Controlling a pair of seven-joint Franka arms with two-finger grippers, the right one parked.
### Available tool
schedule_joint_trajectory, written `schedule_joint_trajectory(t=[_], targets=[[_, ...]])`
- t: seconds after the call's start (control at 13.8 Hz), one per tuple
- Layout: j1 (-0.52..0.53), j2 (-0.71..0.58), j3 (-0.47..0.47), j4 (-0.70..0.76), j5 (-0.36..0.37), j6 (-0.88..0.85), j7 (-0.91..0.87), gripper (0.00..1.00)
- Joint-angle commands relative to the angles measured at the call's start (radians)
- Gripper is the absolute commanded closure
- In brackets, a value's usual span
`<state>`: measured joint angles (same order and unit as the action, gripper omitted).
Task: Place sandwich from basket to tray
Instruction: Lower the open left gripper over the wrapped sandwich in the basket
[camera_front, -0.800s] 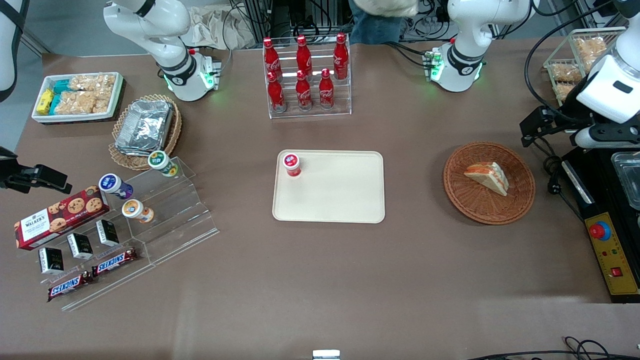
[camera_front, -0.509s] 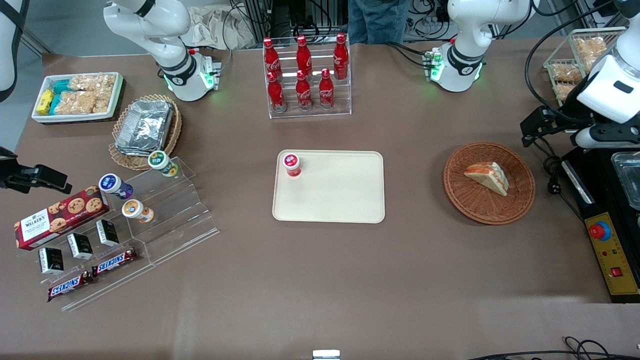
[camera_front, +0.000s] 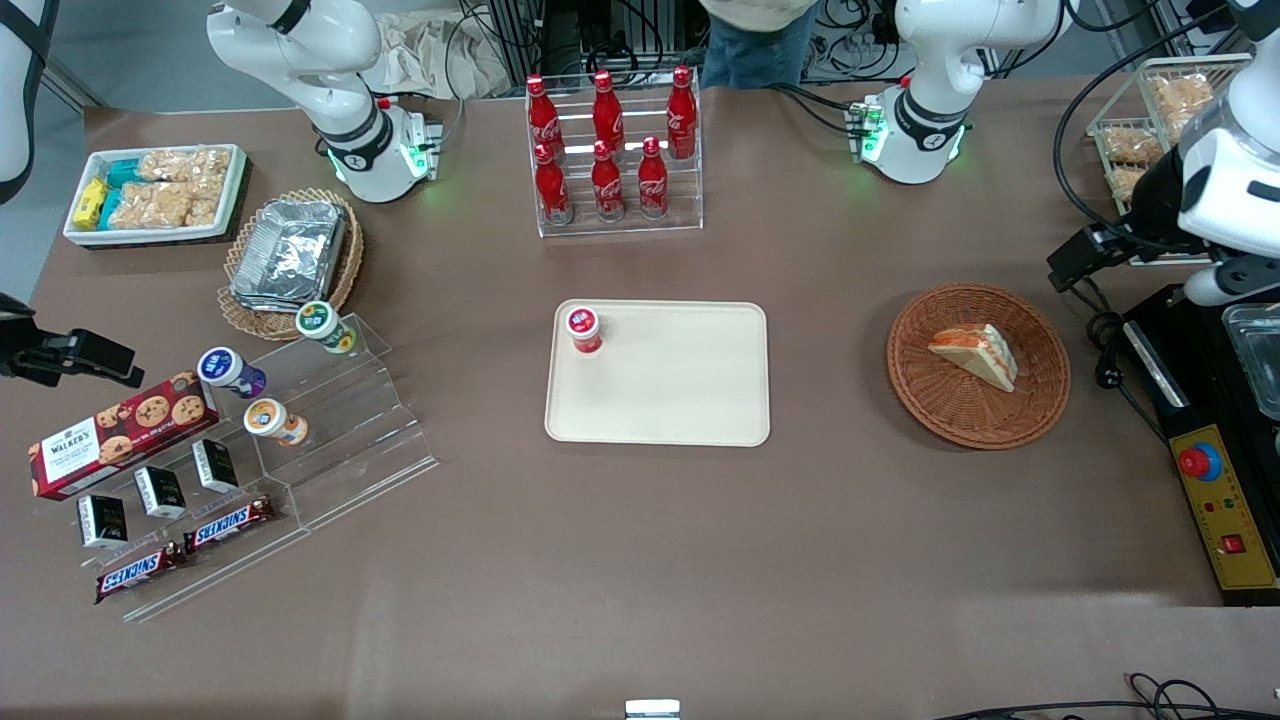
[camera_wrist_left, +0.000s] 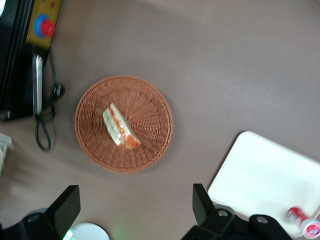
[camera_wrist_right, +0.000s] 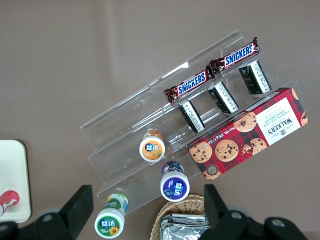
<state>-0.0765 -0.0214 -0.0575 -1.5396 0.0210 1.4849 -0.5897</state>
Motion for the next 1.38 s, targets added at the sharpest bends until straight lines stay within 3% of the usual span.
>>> schedule_joint_trajectory(t=[0.0,0.36,0.58,0.87,1.31], targets=[[0.000,-0.021,-0.002,-0.056,0.010,-0.015,-0.218,0.00],[0.014,-0.212,0.048,-0.397,0.022,0.142,-0.252,0.00],[0.014,-0.180,0.068,-0.438,0.022,0.208,-0.252,0.00],[0.014,-0.152,0.070,-0.672,0.022,0.473,-0.271,0.00],[0.015,0.000,0.071,-0.723,0.054,0.598,-0.364,0.00]])
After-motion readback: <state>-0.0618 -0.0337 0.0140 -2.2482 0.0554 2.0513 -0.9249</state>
